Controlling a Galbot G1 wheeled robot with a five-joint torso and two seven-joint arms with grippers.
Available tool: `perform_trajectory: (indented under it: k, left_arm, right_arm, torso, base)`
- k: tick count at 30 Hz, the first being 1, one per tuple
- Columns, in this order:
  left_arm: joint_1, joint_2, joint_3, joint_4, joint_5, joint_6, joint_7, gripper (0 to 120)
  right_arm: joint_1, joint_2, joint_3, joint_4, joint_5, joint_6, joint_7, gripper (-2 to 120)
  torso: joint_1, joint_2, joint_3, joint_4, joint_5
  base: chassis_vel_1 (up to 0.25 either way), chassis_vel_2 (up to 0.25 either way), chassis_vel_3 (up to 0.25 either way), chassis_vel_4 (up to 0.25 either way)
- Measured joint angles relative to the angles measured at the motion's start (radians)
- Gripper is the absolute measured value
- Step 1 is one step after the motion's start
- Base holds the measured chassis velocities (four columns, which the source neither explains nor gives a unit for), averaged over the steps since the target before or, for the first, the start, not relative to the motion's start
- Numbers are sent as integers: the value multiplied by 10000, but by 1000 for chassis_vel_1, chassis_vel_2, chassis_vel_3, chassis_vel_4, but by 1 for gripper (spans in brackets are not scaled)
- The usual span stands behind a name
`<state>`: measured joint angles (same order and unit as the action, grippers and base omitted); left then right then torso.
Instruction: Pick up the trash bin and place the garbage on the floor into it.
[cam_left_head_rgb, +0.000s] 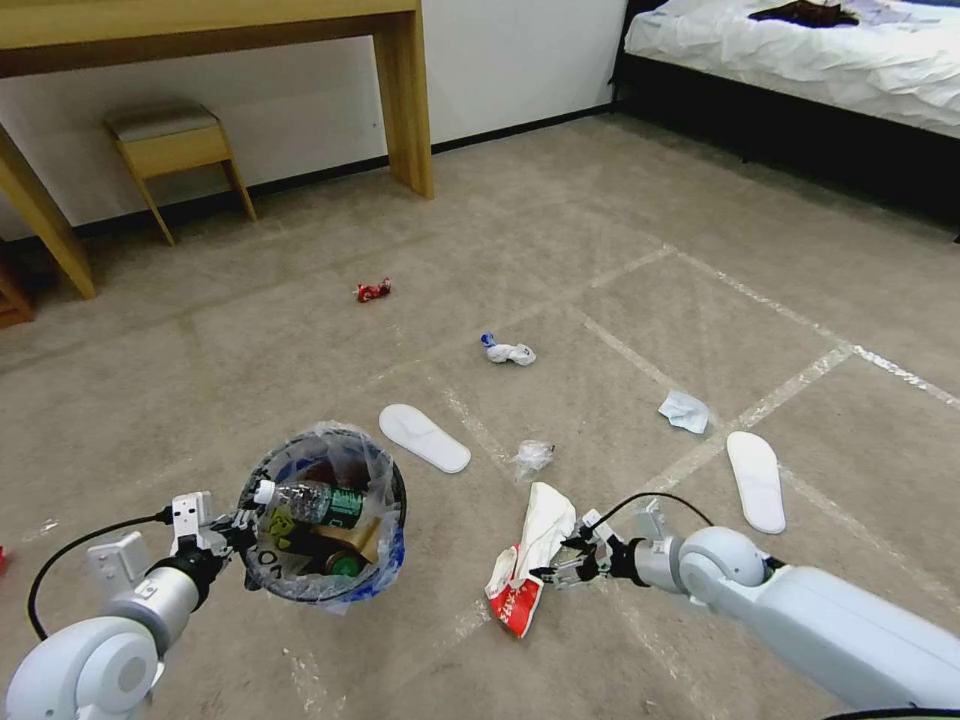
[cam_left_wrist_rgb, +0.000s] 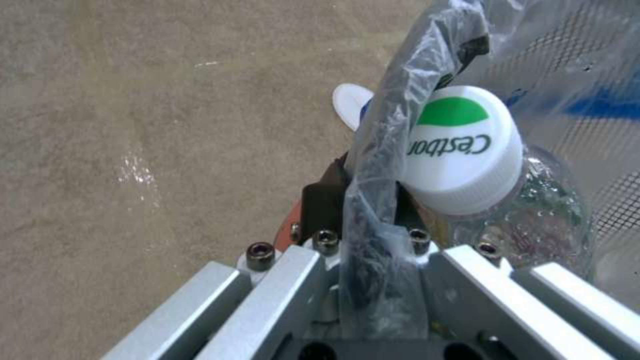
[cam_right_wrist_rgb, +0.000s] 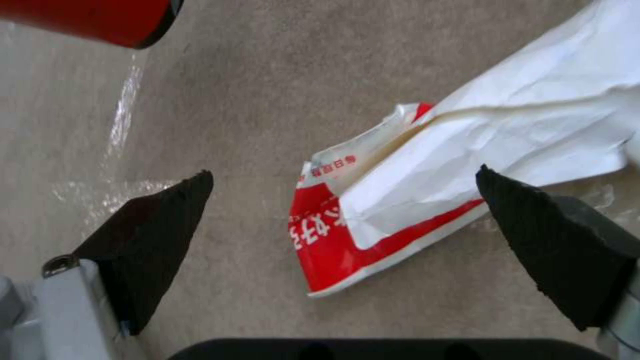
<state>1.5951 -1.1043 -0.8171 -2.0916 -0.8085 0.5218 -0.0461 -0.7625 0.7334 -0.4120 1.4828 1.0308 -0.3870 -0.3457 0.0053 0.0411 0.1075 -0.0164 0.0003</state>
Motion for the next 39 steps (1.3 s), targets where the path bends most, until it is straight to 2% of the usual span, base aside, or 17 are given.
perform_trajectory:
  k: [6, 9, 10, 11, 12, 13, 14, 15, 17, 20, 21, 23, 24, 30, 31, 39]
  left_arm:
    - [-15, 16, 33, 80, 33, -26, 22, 1]
    - [-13, 10, 62, 93, 52, -34, 34, 1]
    - [-10, 9, 66, 104, 60, -36, 40, 1]
    - [-10, 13, 69, 120, 63, -47, 50, 1]
    - [-10, 13, 69, 120, 63, -47, 50, 1]
    - [-16, 25, 71, 151, 70, -61, 57, 1]
    - [-25, 29, 75, 170, 73, -66, 57, 1]
    - [-25, 29, 75, 170, 73, -66, 57, 1]
    - [-44, 8, 107, 203, 102, -76, 59, 1]
    - [-47, -11, 128, 215, 129, -78, 62, 1]
    - [-53, -53, 171, 235, 184, -80, 63, 1]
    - [-60, -104, 222, 245, 241, -85, 65, 1]
    - [-60, -104, 222, 245, 241, -85, 65, 1]
    - [-120, -191, 233, 339, 276, -98, 65, 1]
    - [-120, -191, 233, 339, 276, -98, 65, 1]
    - [-171, -235, 207, 427, 288, -115, 64, 1]
  right_arm:
    - [155, 336, -156, -264, 57, 5, 123, 100]
    - [276, 494, -291, -438, -410, 105, 212, 100]
    - [327, 533, -353, -516, -824, 236, 221, 100]
    - [442, 575, -444, -688, -2069, 529, 118, 100]
    - [442, 575, -444, -688, -2069, 529, 118, 100]
    - [558, 579, -494, -871, -3537, 870, -105, 100]
    - [626, 558, -513, -948, -4410, 1068, -251, 100]
    - [626, 558, -513, -948, -4410, 1068, -251, 100]
    - [743, 476, -508, -1082, -6100, 1612, -398, 100]
    - [753, 474, -463, -1147, -6757, 1852, -401, 100]
    - [763, 489, -366, -1263, -7770, 2170, -398, 100]
    - [771, 511, -291, -1386, -8723, 2454, -354, 100]
    - [771, 511, -291, -1386, -8723, 2454, -354, 100]
    - [778, 572, -15, -1504, -11006, 3129, -392, 100]
    - [778, 572, -15, -1504, -11006, 3129, -392, 100]
    - [802, 819, 148, -1480, -13524, 3965, -431, 100]
  torso:
    - [0, 0, 0, 2, -5]
    - [1, 0, 0, 2, -3]
    - [1, 0, 0, 2, -4]
    - [1, 0, 0, 2, -2]
    - [1, 0, 0, 2, -2]
    - [2, 0, 0, 2, -3]
    - [2, -1, 0, 2, -3]
    - [2, -1, 0, 2, -3]
    - [2, 0, 0, 1, -5]
    - [2, 0, 0, 1, -4]
    - [2, -1, 0, 2, -2]
    - [2, 0, 0, 1, -3]
    - [2, 0, 0, 1, -3]
    - [2, 0, 0, 0, -3]
    - [2, 0, 0, 0, -3]
    - [2, -2, 0, 2, -2]
  base:
    - [0, 0, 0, 0]
    - [0, 0, 0, 0]
    - [0, 0, 0, 0]
    - [0, 0, 0, 0]
    - [0, 0, 0, 0]
    - [0, 0, 0, 0]
    - [0, 0, 0, 0]
    - [0, 0, 0, 0]
    - [0, 0, 0, 0]
    - [0, 0, 0, 0]
    - [0, 0, 0, 0]
    - [0, 0, 0, 0]
    - [0, 0, 0, 0]
    - [0, 0, 0, 0]
    - [0, 0, 0, 0]
    - [0, 0, 0, 0]
